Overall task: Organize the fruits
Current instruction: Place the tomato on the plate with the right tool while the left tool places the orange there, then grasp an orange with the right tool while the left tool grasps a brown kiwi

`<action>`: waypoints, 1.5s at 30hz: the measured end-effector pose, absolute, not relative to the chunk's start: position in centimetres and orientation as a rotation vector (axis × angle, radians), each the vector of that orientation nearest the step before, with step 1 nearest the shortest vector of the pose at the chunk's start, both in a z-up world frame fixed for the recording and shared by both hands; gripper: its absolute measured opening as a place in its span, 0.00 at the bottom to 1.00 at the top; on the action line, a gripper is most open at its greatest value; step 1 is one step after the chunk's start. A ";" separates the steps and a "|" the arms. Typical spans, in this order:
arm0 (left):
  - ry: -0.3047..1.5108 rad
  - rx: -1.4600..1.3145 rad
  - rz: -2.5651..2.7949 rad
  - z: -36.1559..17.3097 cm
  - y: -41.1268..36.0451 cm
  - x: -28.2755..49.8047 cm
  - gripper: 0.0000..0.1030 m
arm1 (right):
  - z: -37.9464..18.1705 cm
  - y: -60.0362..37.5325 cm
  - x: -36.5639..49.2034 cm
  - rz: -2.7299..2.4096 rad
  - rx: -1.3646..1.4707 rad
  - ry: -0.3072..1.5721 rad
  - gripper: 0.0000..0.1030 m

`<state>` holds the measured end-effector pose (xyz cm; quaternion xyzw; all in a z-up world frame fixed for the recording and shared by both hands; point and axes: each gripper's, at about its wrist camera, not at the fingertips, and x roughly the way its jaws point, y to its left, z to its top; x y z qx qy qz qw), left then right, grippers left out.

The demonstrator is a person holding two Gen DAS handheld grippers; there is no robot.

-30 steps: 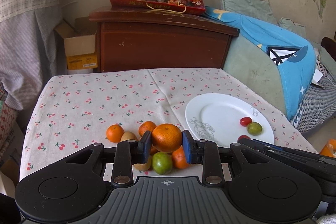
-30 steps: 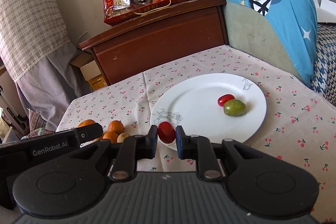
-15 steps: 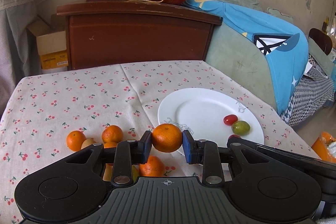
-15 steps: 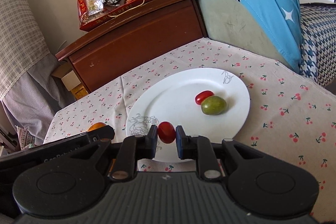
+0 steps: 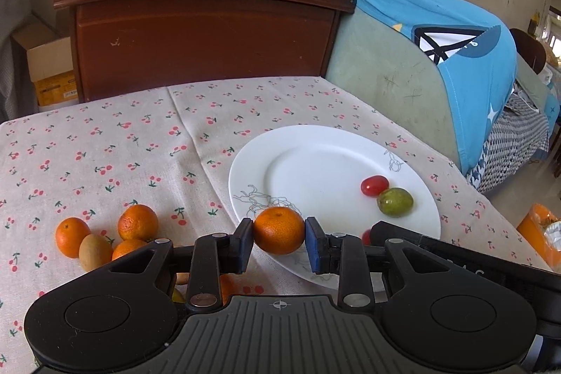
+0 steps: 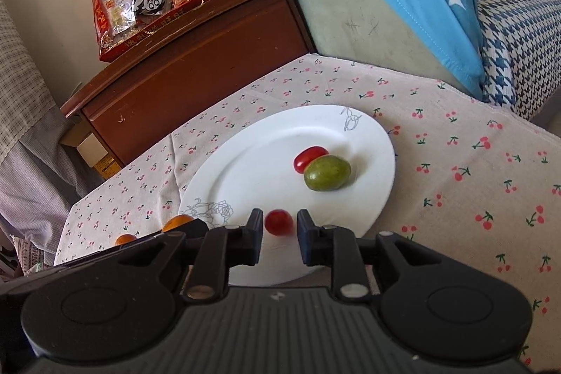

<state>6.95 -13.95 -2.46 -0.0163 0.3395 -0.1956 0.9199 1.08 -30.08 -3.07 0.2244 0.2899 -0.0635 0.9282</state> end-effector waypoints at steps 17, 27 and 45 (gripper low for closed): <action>0.648 -0.069 -0.335 0.5 -11.9 6.0 0.72 | -1.9 -29.4 0.3 -0.133 0.423 0.568 0.24; 0.627 -0.088 -0.260 2.2 -8.4 4.2 0.78 | -1.5 -28.1 -0.7 -0.081 0.368 0.583 0.25; 0.721 -0.092 -0.138 0.5 -3.2 1.7 0.78 | -1.9 -25.0 -1.1 0.061 0.298 0.626 0.29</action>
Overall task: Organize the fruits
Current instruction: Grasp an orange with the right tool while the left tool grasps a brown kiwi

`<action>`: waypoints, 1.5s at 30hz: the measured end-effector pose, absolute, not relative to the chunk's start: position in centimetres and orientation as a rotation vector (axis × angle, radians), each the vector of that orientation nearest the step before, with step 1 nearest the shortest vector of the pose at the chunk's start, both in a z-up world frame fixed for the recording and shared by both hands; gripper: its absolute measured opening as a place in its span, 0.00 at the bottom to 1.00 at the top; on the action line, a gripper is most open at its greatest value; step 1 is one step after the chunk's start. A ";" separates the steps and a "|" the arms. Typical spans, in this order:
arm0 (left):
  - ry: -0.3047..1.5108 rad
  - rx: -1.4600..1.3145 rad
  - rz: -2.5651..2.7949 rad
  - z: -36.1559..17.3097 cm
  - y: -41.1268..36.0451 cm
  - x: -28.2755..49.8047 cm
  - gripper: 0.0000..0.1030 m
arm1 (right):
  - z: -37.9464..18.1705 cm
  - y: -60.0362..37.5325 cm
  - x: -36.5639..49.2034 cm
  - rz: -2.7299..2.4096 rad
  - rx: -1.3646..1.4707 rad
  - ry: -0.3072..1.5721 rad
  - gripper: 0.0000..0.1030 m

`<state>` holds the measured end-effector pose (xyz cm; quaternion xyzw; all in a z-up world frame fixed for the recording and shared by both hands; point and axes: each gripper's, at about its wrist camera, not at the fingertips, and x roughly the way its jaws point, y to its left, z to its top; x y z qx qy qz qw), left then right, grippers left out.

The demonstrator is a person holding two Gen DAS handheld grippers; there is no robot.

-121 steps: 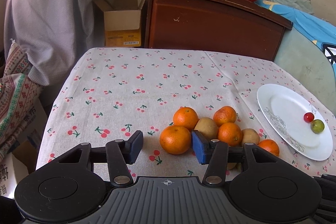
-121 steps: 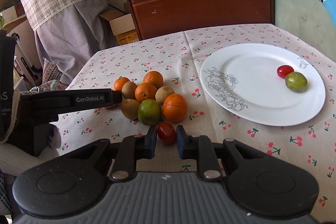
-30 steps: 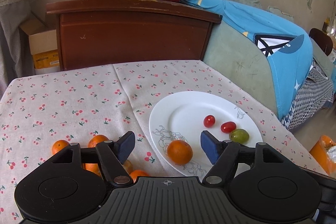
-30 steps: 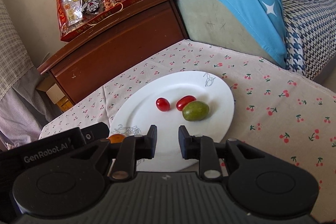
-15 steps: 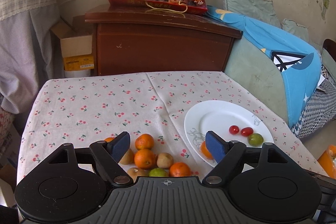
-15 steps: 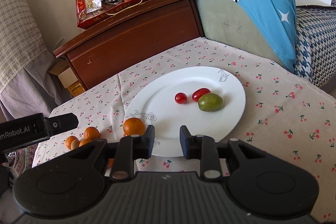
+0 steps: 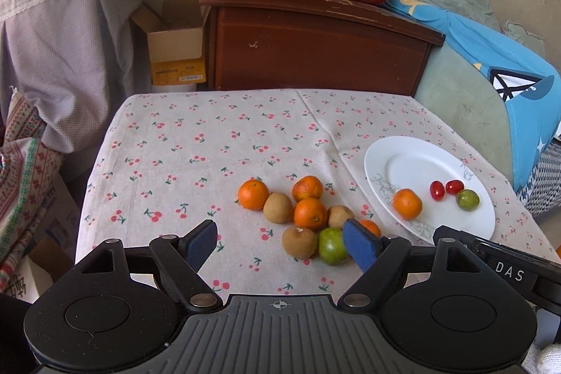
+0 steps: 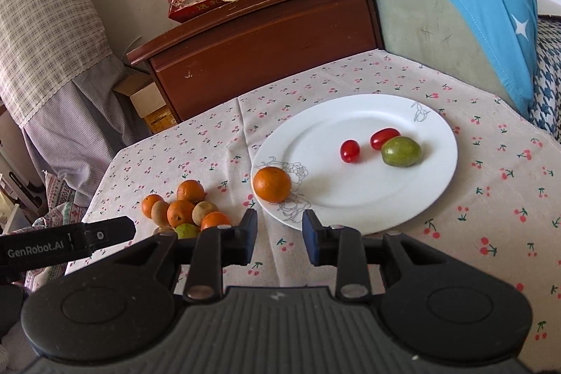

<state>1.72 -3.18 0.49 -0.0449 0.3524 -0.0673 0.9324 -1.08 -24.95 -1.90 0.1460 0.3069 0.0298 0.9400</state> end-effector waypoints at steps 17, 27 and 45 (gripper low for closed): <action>0.764 -0.083 -0.124 -2.0 -1.8 1.6 0.76 | -3.1 -21.8 0.3 0.188 0.249 0.664 0.29; 0.762 -0.081 -0.162 -3.0 -2.1 1.7 0.73 | -3.9 -21.5 1.8 0.204 0.267 0.673 0.29; 0.722 -0.060 -0.199 -4.1 -3.0 2.6 0.56 | -4.5 -22.3 2.4 0.189 0.296 0.696 0.26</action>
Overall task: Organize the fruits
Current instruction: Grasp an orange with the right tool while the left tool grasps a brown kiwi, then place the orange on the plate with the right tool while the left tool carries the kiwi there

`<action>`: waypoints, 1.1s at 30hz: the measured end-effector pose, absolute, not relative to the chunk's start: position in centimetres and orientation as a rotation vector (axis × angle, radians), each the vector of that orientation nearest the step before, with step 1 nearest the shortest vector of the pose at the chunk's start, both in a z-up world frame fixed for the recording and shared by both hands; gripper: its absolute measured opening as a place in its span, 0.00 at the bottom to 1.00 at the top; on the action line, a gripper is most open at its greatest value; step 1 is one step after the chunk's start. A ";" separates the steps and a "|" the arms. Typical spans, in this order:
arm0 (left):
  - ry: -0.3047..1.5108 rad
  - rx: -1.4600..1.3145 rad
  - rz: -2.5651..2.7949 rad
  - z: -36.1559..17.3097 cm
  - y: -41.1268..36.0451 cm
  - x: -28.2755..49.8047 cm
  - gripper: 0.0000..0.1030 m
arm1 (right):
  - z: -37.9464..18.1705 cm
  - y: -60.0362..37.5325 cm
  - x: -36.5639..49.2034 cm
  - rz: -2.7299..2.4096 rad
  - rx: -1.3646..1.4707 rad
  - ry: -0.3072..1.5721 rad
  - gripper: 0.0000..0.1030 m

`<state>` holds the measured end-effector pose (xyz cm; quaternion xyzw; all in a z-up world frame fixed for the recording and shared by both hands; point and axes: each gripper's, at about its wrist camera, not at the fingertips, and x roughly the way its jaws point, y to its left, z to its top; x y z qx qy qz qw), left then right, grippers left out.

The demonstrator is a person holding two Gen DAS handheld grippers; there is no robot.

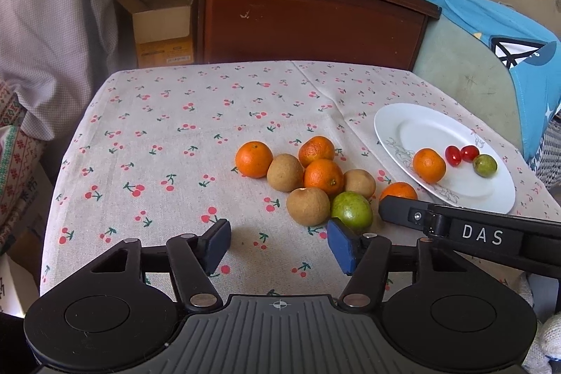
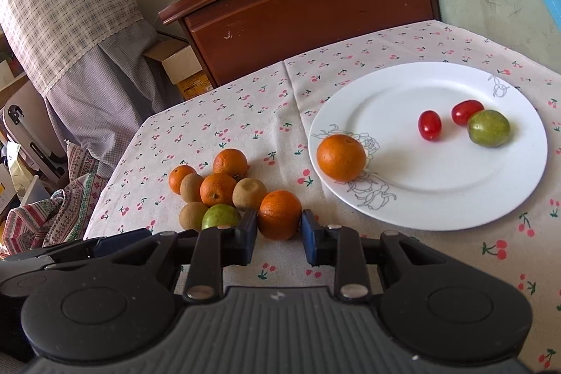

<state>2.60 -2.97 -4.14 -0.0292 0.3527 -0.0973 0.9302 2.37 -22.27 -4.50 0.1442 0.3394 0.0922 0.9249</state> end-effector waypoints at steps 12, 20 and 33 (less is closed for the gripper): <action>0.702 -0.097 -0.229 -4.4 -3.7 3.9 0.43 | -4.4 -23.1 1.6 0.166 0.303 0.697 0.27; 0.691 -0.080 -0.242 -4.6 -4.2 4.1 0.32 | -4.5 -23.1 1.6 0.164 0.308 0.693 0.27; 0.688 -0.111 -0.226 -3.9 -3.7 3.5 0.25 | -3.8 -23.1 1.0 0.173 0.310 0.673 0.26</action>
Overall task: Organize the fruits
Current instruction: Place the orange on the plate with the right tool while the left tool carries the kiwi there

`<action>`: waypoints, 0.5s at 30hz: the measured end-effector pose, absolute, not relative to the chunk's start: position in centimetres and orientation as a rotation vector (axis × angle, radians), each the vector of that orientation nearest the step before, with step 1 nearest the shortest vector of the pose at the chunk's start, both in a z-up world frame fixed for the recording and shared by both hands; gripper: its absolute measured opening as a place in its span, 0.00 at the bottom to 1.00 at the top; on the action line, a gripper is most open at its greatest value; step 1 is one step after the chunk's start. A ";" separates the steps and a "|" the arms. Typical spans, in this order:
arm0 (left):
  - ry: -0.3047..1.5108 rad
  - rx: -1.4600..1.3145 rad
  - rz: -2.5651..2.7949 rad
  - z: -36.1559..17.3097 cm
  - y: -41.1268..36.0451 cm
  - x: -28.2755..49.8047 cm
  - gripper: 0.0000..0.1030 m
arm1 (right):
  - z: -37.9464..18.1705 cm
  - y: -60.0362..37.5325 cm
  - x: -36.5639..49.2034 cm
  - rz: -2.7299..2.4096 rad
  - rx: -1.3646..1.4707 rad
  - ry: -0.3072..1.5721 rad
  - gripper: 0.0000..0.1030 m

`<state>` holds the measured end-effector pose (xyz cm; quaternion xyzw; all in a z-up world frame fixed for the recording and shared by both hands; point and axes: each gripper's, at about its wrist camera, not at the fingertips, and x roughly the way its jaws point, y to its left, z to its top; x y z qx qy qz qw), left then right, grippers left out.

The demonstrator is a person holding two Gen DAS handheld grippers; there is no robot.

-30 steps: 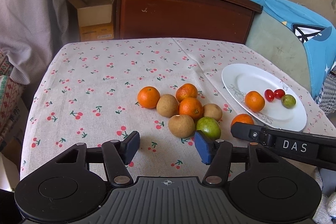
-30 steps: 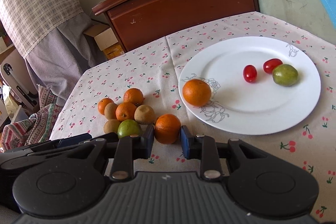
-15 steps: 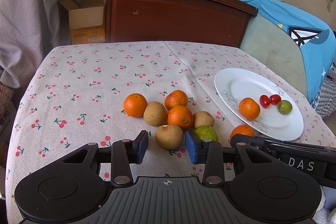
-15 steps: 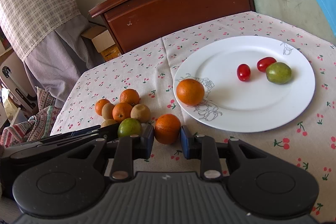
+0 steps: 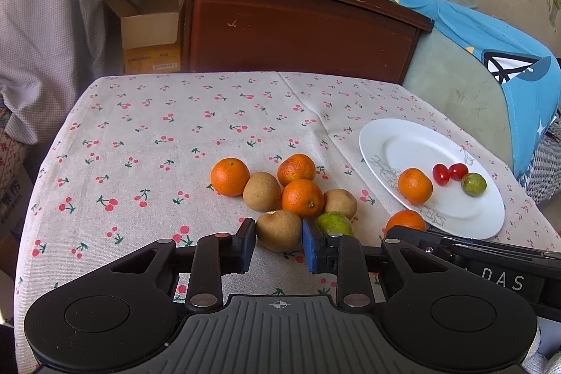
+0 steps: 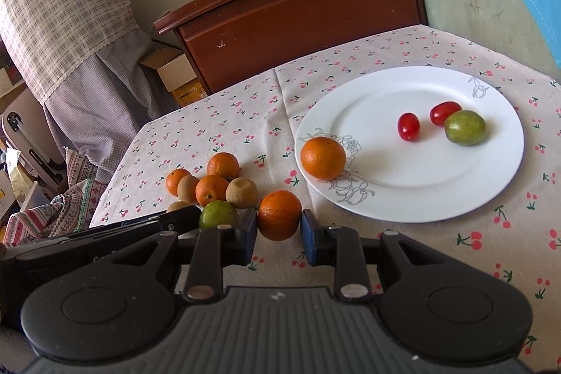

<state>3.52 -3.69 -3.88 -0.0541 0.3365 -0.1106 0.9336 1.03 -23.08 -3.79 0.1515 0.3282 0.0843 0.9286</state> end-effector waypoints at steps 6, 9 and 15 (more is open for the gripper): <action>0.661 -0.148 -0.240 -2.4 -3.9 3.5 0.25 | -2.8 -23.7 0.7 0.164 0.324 0.633 0.26; 0.649 -0.153 -0.264 -1.8 -4.7 3.7 0.25 | -2.7 -24.1 0.9 0.152 0.335 0.625 0.26; 0.637 -0.149 -0.312 -1.2 -6.7 4.5 0.25 | -2.5 -24.9 1.2 0.127 0.353 0.609 0.26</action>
